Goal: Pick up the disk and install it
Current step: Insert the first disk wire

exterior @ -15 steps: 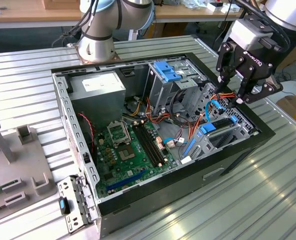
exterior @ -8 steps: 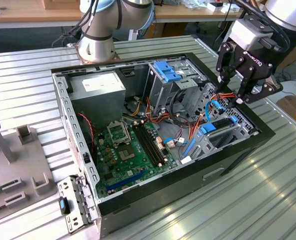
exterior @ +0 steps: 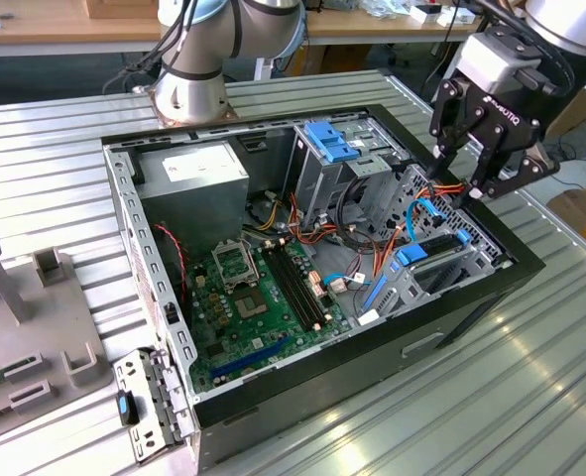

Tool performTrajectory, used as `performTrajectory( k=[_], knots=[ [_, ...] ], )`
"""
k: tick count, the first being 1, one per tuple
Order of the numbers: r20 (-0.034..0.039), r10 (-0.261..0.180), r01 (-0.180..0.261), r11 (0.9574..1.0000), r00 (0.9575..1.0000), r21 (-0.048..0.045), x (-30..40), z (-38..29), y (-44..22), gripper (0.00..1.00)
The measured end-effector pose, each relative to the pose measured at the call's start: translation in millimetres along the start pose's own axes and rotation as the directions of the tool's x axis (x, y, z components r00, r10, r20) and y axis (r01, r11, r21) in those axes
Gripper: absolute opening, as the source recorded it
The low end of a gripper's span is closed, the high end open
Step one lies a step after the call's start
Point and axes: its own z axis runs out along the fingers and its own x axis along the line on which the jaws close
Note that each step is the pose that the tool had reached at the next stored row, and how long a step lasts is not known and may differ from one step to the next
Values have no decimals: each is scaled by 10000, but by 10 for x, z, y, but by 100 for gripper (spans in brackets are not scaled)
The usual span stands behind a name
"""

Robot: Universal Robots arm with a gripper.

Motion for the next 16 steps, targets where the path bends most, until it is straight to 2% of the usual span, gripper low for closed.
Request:
performTrajectory(
  k=[3,16],
  knots=[
    [-2,1,-1,10000,10000,0,-21,1,-35,51],
    [-2,0,0,10000,10000,0,-34,2,-36,51]
  ],
)
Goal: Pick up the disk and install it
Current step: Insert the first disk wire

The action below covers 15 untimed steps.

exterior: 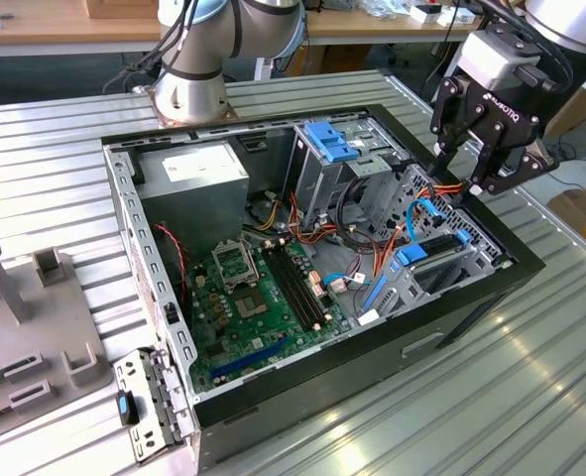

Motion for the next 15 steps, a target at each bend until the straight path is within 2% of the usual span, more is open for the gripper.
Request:
performTrajectory(
  k=[4,7,9,14,15],
  knots=[
    [0,0,0,10000,10000,-1,-6,1,-8,51],
    [1,0,0,10000,10000,0,-18,3,-73,51],
    [0,0,0,10000,10000,0,-29,5,-163,51],
    [1,-19,19,10000,10000,-1,-60,8,-245,51],
    [2,-98,98,10000,10000,-5,-80,15,-339,51]
  ],
)
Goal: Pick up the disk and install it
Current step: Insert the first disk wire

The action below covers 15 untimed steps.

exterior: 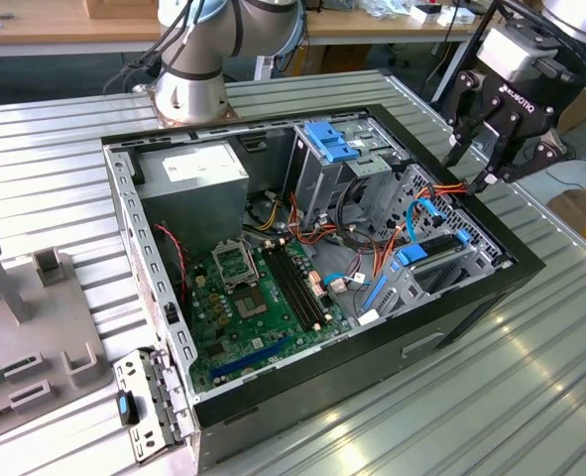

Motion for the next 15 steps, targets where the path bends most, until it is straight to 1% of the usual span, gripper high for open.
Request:
performTrajectory(
  k=[1,2,4,5,6,8,15],
  knots=[
    [6,-150,150,9999,9999,-8,-1,10,-17,51],
    [8,-436,436,9990,9990,-25,0,19,-29,51],
    [13,-609,610,9981,9981,-35,0,28,-78,51],
    [12,-636,636,9980,9980,-37,0,32,-161,51],
    [14,-644,644,9979,9979,-37,1,35,-218,51],
    [14,-649,650,9979,9979,-37,-3,37,-275,51],
    [14,-648,648,9979,9979,-37,-10,38,-276,51]
  ],
)
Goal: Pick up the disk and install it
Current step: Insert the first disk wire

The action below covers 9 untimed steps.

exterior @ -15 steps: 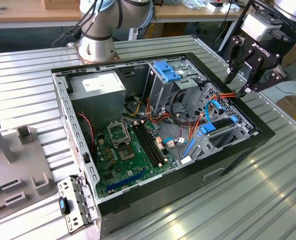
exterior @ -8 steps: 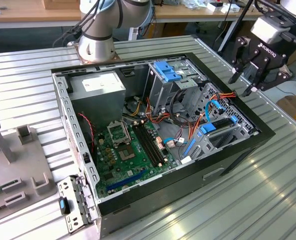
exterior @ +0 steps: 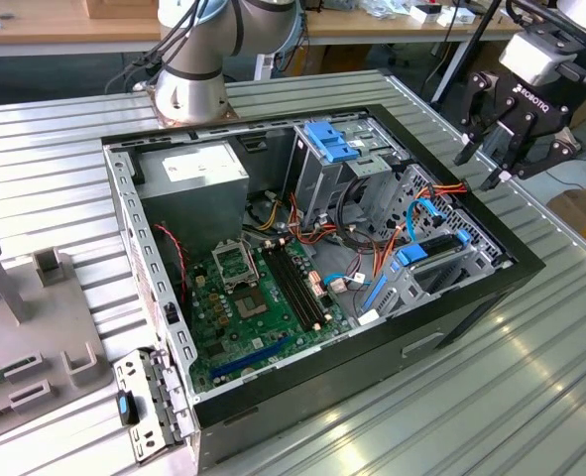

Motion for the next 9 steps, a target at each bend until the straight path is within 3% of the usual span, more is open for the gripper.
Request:
performTrajectory(
  k=[9],
  knots=[
    [1,-12,12,10000,10000,0,-4,1,-1,51]
  ],
)
